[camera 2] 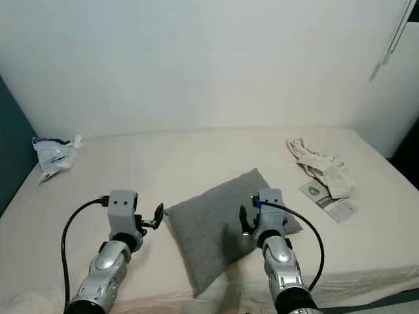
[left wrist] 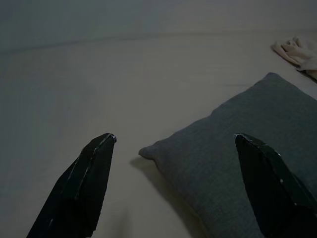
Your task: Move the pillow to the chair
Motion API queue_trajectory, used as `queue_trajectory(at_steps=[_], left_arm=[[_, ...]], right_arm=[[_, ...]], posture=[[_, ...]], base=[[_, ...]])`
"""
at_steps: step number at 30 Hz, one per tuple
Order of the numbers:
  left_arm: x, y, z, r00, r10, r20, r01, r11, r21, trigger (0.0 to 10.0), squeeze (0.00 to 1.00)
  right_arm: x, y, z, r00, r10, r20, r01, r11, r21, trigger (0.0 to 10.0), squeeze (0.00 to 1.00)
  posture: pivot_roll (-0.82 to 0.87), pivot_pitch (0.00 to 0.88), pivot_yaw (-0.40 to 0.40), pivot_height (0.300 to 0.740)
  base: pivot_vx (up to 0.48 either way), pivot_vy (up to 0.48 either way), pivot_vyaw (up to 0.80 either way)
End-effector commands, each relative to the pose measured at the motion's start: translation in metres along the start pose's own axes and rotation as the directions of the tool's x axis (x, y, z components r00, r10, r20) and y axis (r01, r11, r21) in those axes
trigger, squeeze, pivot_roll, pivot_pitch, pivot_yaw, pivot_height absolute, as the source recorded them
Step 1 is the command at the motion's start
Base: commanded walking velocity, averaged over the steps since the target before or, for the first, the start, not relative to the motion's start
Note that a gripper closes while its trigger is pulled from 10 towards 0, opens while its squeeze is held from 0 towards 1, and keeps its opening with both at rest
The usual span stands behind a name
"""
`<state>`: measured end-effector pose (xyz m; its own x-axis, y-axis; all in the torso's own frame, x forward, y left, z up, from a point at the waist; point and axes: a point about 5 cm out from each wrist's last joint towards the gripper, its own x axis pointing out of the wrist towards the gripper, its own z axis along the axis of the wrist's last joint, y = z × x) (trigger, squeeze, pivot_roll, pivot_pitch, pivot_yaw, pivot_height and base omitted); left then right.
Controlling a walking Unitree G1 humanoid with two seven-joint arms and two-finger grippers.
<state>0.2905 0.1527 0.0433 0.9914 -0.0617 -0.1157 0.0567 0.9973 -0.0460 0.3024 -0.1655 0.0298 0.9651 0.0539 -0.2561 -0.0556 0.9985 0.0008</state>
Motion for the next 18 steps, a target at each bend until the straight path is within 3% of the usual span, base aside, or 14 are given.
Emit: queue_trajectory(at_steps=[1, 10, 13, 15, 16, 18], left_arm=[[-0.0005, -0.0007, 0.0, 1.0, -0.01, -0.002, 0.01, 1.0, 0.012, 10.0, 0.0], [0.0036, -0.0037, 0.0019, 1.0, -0.026, -0.013, 0.027, 0.998, 0.052, 10.0, 0.0], [0.0025, -0.0047, 0.0006, 0.999, -0.033, -0.019, 0.035, 0.994, 0.108, 10.0, 0.0], [0.002, -0.0045, -0.0005, 0.999, -0.028, -0.024, 0.03, 0.995, 0.095, 10.0, 0.0], [0.0015, -0.003, -0.0014, 1.0, -0.013, -0.026, 0.014, 0.998, 0.058, 10.0, 0.0], [0.0023, -0.0011, -0.0021, 0.999, -0.003, -0.038, 0.005, 0.998, 0.059, 10.0, 0.0]], right_arm=[[-0.0001, 0.0003, 0.0021, 1.0, 0.001, 0.017, -0.001, 1.0, 0.011, 10.0, 0.0], [0.0035, -0.0003, 0.008, 0.999, -0.001, 0.032, 0.0, 1.0, 0.013, 10.0, 0.0], [0.0035, -0.0007, 0.0081, 0.999, -0.001, 0.033, 0.001, 1.0, 0.012, 10.0, 0.0], [0.0032, -0.0007, 0.0079, 0.999, -0.001, 0.033, 0.001, 1.0, 0.011, 10.0, 0.0], [0.0029, -0.0008, 0.0076, 0.999, -0.002, 0.033, 0.001, 1.0, 0.011, 10.0, 0.0], [0.003, -0.001, 0.0075, 0.999, -0.001, 0.032, 0.001, 1.0, 0.009, 10.0, 0.0]], posture=[[0.0, 0.034, -0.016, 0.74], [0.0, 0.035, -0.013, 0.74], [0.0, 0.035, -0.012, 0.74], [0.0, 0.035, -0.012, 0.74], [0.0, 0.036, -0.011, 0.74], [0.0, 0.036, -0.012, 0.74]], base=[[0.0, 0.0, 0.0], [0.0, 0.0, 0.0], [0.0, -0.48, 0.0], [0.0, -0.48, 0.0], [0.0, 0.0, 0.0], [0.0, 0.0, 0.0]])
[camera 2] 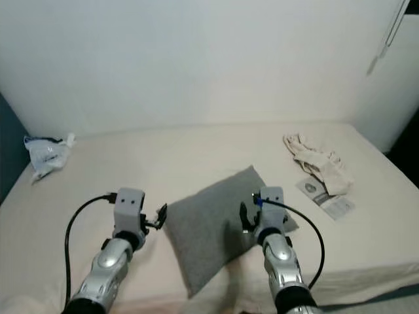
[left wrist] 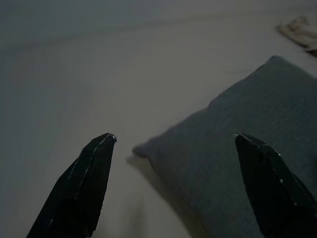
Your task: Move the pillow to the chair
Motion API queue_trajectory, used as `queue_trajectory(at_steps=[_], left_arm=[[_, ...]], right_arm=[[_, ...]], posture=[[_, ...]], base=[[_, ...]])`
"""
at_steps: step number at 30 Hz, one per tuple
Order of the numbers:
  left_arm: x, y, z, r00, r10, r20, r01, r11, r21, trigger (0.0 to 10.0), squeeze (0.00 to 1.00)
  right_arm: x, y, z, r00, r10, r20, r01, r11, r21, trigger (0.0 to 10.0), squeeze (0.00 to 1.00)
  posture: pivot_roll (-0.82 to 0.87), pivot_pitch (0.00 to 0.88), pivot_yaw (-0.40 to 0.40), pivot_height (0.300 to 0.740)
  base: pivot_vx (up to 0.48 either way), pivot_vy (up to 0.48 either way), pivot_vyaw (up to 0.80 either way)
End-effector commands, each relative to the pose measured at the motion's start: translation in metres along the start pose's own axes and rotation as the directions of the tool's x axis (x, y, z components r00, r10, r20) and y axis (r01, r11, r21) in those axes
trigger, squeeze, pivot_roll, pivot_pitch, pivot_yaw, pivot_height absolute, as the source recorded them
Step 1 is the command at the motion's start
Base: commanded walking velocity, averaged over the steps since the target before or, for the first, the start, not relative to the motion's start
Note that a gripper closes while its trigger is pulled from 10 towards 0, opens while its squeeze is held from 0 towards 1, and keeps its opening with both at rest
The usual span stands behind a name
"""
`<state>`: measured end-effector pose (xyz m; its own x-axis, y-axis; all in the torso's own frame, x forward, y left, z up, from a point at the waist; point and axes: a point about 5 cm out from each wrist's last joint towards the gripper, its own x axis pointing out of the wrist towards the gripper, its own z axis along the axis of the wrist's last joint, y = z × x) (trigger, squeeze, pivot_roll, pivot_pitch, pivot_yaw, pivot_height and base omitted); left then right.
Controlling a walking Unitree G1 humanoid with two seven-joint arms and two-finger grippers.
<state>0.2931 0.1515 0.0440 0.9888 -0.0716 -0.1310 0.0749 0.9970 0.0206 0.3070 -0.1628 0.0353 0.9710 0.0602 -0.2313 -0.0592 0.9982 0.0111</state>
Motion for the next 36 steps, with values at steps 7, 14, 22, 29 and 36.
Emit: queue_trajectory(at_steps=[7, 14, 22, 29, 36], left_arm=[[0.001, 0.001, -0.002, 1.0, 0.008, -0.027, -0.008, 1.0, -0.015, 10.0, 0.0], [0.004, 0.001, 0.0, 1.0, 0.017, -0.026, -0.017, 1.0, -0.003, 10.0, 0.0], [0.005, 0.002, 0.002, 0.999, 0.033, -0.011, -0.033, 0.999, 0.006, 10.0, 0.0], [0.003, 0.005, 0.002, 0.999, 0.05, -0.002, -0.05, 0.999, 0.01, 10.0, 0.0], [0.002, 0.003, 0.001, 0.999, 0.042, -0.002, -0.042, 0.999, 0.012, 10.0, 0.0]], right_arm=[[0.002, -0.004, 0.004, 1.0, -0.005, 0.012, 0.005, 1.0, -0.002, 10.0, 0.0], [0.005, -0.006, 0.01, 1.0, -0.01, 0.025, 0.01, 1.0, 0.009, 10.0, 0.0], [0.007, -0.008, 0.016, 0.999, -0.009, 0.054, 0.008, 1.0, 0.011, 10.0, 0.0], [0.007, -0.007, 0.02, 0.998, 0.005, 0.07, -0.005, 1.0, 0.009, 10.0, 0.0], [0.006, -0.007, 0.019, 0.997, 0.014, 0.07, -0.015, 1.0, 0.005, 10.0, 0.0]], posture=[[0.0, 0.037, -0.009, 0.74], [0.0, 0.037, -0.005, 0.74], [0.0, 0.037, -0.005, 0.705], [-0.01, 0.027, -0.006, 0.665], [-0.01, 0.019, -0.003, 0.64]], base=[[0.0, 0.0, 0.0], [0.0, 0.0, 0.0], [0.0, 0.0, 0.0], [0.0, 0.0, 0.0], [0.0, 0.0, 0.0]])
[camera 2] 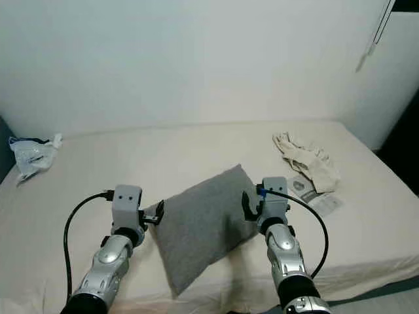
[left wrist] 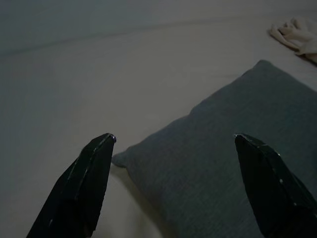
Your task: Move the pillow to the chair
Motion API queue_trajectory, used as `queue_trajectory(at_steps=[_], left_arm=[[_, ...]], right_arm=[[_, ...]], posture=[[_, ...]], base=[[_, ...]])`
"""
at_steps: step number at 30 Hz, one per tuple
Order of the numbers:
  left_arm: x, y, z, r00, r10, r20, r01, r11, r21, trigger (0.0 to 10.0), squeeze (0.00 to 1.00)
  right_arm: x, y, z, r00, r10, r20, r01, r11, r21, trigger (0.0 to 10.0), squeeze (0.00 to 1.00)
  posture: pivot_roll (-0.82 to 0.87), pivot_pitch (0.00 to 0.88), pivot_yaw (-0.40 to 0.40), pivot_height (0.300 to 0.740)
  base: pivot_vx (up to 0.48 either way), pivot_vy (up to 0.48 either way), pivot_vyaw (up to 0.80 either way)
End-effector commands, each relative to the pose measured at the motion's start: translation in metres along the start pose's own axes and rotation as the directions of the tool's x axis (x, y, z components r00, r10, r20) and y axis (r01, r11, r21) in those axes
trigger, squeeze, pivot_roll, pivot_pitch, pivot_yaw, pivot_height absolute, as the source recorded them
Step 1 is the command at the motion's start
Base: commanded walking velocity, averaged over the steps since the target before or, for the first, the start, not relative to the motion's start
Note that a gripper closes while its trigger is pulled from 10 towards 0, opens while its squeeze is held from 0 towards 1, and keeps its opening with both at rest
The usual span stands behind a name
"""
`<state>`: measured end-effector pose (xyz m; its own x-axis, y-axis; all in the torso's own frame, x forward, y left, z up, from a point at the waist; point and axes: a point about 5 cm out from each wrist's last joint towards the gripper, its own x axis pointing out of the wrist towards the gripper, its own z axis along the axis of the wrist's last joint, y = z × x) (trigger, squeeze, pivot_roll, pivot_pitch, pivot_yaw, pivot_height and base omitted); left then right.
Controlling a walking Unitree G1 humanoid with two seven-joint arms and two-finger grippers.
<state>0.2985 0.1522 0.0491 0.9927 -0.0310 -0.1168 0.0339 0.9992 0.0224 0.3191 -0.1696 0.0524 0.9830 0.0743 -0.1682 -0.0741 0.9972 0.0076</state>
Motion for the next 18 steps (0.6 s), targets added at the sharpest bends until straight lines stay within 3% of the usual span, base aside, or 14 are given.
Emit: queue_trajectory(at_steps=[1, 18], left_arm=[[-0.0019, 0.0018, -0.0044, 1.0, -0.001, -0.016, 0.001, 1.0, 0.016, 10.0, 0.0], [-0.0039, 0.0022, -0.004, 1.0, -0.026, -0.008, 0.026, 0.999, 0.041, 10.0, 0.0]], right_arm=[[-0.0012, -0.0001, -0.0007, 1.0, 0.002, 0.005, -0.002, 1.0, 0.01, 10.0, 0.0], [-0.005, 0.0034, -0.0043, 1.0, 0.005, 0.017, -0.006, 0.999, 0.037, 10.0, 0.0]], posture=[[-0.01, 0.019, -0.003, 0.635], [0.0, 0.026, 0.004, 0.625]], base=[[0.0, 0.0, 0.0], [0.0, 0.0, 0.0]])
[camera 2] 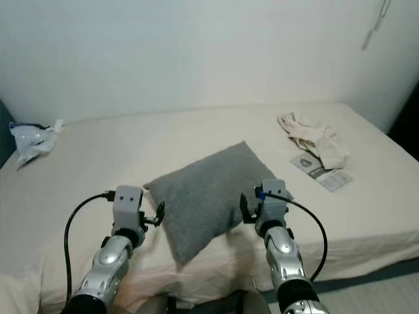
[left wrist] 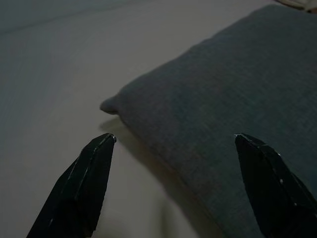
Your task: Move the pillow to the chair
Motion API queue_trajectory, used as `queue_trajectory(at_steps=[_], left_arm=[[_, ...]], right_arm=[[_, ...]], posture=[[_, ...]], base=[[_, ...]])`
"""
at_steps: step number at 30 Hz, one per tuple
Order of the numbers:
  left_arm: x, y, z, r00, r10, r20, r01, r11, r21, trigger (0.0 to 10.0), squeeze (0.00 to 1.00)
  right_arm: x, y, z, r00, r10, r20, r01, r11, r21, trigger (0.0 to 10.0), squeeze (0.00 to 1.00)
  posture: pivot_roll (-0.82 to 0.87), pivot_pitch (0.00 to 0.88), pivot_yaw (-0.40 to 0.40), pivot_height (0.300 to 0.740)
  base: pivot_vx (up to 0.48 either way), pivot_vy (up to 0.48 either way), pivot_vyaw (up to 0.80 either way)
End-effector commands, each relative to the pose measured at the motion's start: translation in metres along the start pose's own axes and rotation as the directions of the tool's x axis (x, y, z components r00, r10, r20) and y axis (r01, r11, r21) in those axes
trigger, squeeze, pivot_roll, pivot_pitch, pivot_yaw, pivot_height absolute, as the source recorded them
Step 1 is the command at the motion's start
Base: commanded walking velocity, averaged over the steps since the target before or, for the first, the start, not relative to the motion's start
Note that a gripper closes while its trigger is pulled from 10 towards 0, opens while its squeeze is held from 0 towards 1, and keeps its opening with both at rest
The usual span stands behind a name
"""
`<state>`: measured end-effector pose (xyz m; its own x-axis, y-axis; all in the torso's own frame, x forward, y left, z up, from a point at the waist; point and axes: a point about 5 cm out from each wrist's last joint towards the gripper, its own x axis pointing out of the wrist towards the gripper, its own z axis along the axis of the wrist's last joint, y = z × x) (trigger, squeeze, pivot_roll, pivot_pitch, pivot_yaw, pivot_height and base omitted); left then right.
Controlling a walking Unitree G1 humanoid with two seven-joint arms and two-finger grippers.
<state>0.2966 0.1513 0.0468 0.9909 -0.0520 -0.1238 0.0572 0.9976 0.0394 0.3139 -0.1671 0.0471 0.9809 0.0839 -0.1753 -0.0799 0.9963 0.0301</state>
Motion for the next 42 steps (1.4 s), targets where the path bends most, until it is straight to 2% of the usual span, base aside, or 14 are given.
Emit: queue_trajectory(at_steps=[1, 4, 16, 24, 26, 29, 34, 35, 36, 37, 38, 40, 41, 42], left_arm=[[-0.003, 0.003, -0.002, 1.0, -0.01, 0.0, 0.01, 1.0, 0.024, 10.0, 0.0], [-0.004, 0.001, -0.002, 1.0, -0.023, 0.002, 0.023, 0.999, 0.03, 10.0, 0.0], [-0.003, 0.001, 0.0, 0.999, -0.036, 0.003, 0.035, 0.999, 0.03, 10.0, 0.0], [-0.006, 0.007, 0.001, 1.0, -0.018, 0.008, 0.018, 1.0, 0.016, 10.0, 0.0], [-0.007, 0.01, 0.001, 1.0, -0.008, 0.005, 0.008, 1.0, -0.006, 10.0, 0.0], [-0.005, 0.02, 0.002, 0.999, 0.018, -0.029, -0.021, 0.995, -0.095, 10.0, 0.0], [-0.002, 0.033, 0.006, 0.997, 0.062, -0.049, -0.068, 0.988, -0.14, 10.0, 0.0], [0.002, 0.043, 0.008, 0.992, 0.096, -0.086, -0.109, 0.981, -0.16, 10.0, 0.0], [0.003, 0.047, 0.01, 0.991, 0.102, -0.092, -0.117, 0.976, -0.182, 10.0, 0.26], [0.003, 0.047, 0.01, 0.991, 0.102, -0.092, -0.117, 0.976, -0.182, 10.0, 0.26], [0.007, 0.052, 0.014, 0.99, 0.088, -0.109, -0.112, 0.964, -0.242, 10.0, 1.0], [0.011, 0.054, 0.016, 0.989, 0.042, -0.145, -0.088, 0.941, -0.326, 10.0, 1.0], [0.011, 0.054, 0.016, 0.989, 0.042, -0.145, -0.088, 0.941, -0.326, 10.0, 1.0], [0.013, 0.053, 0.016, 0.985, 0.005, -0.173, -0.071, 0.924, -0.376, 10.0, 1.0]], right_arm=[[-0.002, 0.001, 0.001, 1.0, -0.004, 0.026, 0.004, 1.0, 0.019, 10.0, 0.0], [-0.003, 0.001, 0.0, 1.0, -0.006, 0.026, 0.005, 1.0, 0.018, 10.0, 0.0], [-0.003, -0.002, 0.003, 0.999, -0.015, 0.048, 0.013, 0.999, 0.038, 10.0, 0.0], [-0.004, -0.004, 0.005, 0.998, -0.008, 0.068, 0.005, 0.999, 0.041, 10.0, 0.0], [-0.004, -0.005, 0.008, 0.997, -0.007, 0.082, 0.004, 0.999, 0.039, 10.0, 0.0], [0.0, -0.01, 0.017, 0.995, -0.005, 0.102, 0.0, 0.999, 0.047, 10.0, 0.0], [0.003, -0.019, 0.026, 0.992, -0.004, 0.124, -0.002, 0.999, 0.051, 10.0, 0.0], [0.007, -0.024, 0.032, 0.991, -0.002, 0.13, -0.005, 0.999, 0.049, 10.0, 0.0], [0.008, -0.026, 0.035, 0.991, -0.002, 0.133, -0.005, 0.999, 0.049, 10.0, 0.0], [0.008, -0.026, 0.035, 0.991, -0.002, 0.133, -0.005, 0.999, 0.049, 10.0, 0.0], [0.011, -0.029, 0.039, 0.991, 0.0, 0.132, -0.007, 0.999, 0.049, 10.0, 0.0], [0.015, -0.031, 0.042, 0.993, 0.012, 0.12, -0.018, 0.999, 0.051, 10.0, 0.0], [0.015, -0.031, 0.042, 0.993, 0.012, 0.12, -0.018, 0.999, 0.051, 10.0, 0.0], [0.017, -0.033, 0.042, 0.994, 0.019, 0.11, -0.025, 0.998, 0.052, 10.0, 0.0]], posture=[[0.0, 0.028, 0.005, 0.62], [0.0, 0.029, 0.007, 0.605], [0.0, 0.038, 0.013, 0.6], [0.0, 0.046, 0.01, 0.56], [0.0, 0.055, 0.01, 0.56], [0.01, 0.077, 0.015, 0.56], [0.02, 0.097, 0.018, 0.56], [0.02, 0.109, 0.02, 0.56], [0.03, 0.118, 0.02, 0.56], [0.03, 0.118, 0.02, 0.56], [0.04, 0.124, 0.023, 0.56], [0.05, 0.131, 0.026, 0.56], [0.05, 0.131, 0.026, 0.56], [0.05, 0.133, 0.028, 0.56]], base=[[0.0, 0.0, 0.0], [0.0, 0.0, 0.0], [0.0, 0.0, 0.0], [0.0, 0.0, 0.0], [0.0, 0.0, 0.0], [0.0, 0.0, 0.0], [0.0, 0.0, 0.0], [0.0, 0.0, 0.0], [0.0, 0.0, 0.0], [0.0, 0.0, 0.0], [0.0, 0.0, 0.0], [0.0, 0.0, 0.0], [0.0, 0.0, 0.0], [0.0, 0.0, 0.0]])
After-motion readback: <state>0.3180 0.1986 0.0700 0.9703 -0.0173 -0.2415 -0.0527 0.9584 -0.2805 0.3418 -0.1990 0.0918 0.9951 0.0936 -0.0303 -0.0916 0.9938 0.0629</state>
